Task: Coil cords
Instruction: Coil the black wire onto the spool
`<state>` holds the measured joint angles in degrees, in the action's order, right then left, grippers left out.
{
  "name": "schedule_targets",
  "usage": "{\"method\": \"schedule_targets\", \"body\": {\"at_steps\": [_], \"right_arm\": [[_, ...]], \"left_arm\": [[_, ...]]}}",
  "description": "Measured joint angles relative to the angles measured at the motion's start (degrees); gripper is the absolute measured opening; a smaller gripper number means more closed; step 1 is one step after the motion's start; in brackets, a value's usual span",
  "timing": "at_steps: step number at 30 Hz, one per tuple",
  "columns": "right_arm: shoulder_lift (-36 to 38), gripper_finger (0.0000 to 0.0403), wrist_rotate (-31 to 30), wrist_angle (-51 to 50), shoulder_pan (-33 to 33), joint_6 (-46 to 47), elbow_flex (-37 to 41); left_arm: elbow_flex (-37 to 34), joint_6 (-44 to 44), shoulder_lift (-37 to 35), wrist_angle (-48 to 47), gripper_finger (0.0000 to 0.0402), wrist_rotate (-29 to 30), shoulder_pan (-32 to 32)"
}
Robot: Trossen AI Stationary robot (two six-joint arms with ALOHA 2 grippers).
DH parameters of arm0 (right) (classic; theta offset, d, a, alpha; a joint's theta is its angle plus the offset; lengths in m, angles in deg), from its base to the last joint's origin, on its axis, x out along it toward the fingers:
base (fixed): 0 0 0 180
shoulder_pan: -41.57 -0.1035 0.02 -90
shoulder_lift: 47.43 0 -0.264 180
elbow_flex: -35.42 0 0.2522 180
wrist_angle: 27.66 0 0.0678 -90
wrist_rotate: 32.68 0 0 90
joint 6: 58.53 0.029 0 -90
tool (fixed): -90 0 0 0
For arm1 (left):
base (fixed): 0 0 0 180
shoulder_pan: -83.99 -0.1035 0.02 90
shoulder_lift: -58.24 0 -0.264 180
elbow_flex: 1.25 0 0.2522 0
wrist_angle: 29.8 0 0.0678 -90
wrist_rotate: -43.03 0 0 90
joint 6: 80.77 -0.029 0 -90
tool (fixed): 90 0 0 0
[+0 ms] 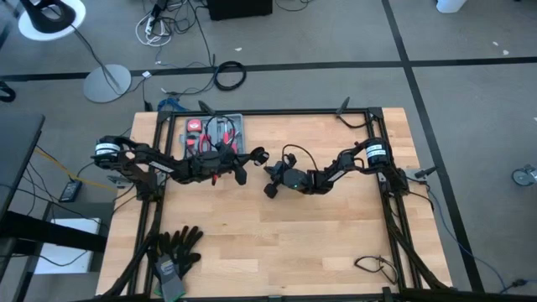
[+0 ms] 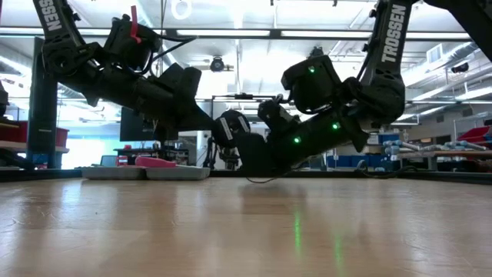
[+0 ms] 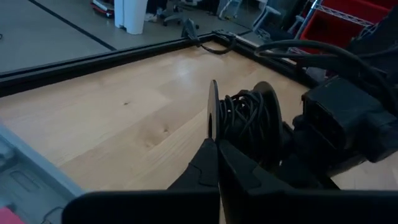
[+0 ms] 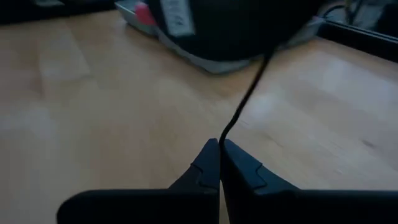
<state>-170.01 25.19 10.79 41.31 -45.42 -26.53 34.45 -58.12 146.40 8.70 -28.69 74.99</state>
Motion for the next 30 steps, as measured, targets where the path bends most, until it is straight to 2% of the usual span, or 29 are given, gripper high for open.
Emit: {"method": "schedule_targets", "body": {"at_steps": [5,10,15,21,30], "right_arm": [[-0.02,0.0001,5.54,-2.59,-0.02,-1.16,-5.02],[-0.02,0.0001,6.73,-10.58,-0.13,-3.94,-10.89],[-0.04,0.0001,7.16,-10.17,-0.41,-4.09,-12.84],[-0.11,0.0001,11.38,-9.19,0.00,0.48,-13.23],[-0.11,0.0001,30.38,-8.46,5.49,14.08,-13.23]], "left_arm": [[0.00,0.69,0.00,0.54,0.0000,0.43,0.00],[0.00,1.77,0.00,-1.54,0.0000,2.18,-0.01],[0.00,1.93,0.00,-5.77,0.0000,3.97,0.20],[0.12,-1.27,-0.05,-9.99,0.0000,4.13,1.19],[0.13,-5.58,-0.07,-14.33,0.0000,1.17,1.62]]}}
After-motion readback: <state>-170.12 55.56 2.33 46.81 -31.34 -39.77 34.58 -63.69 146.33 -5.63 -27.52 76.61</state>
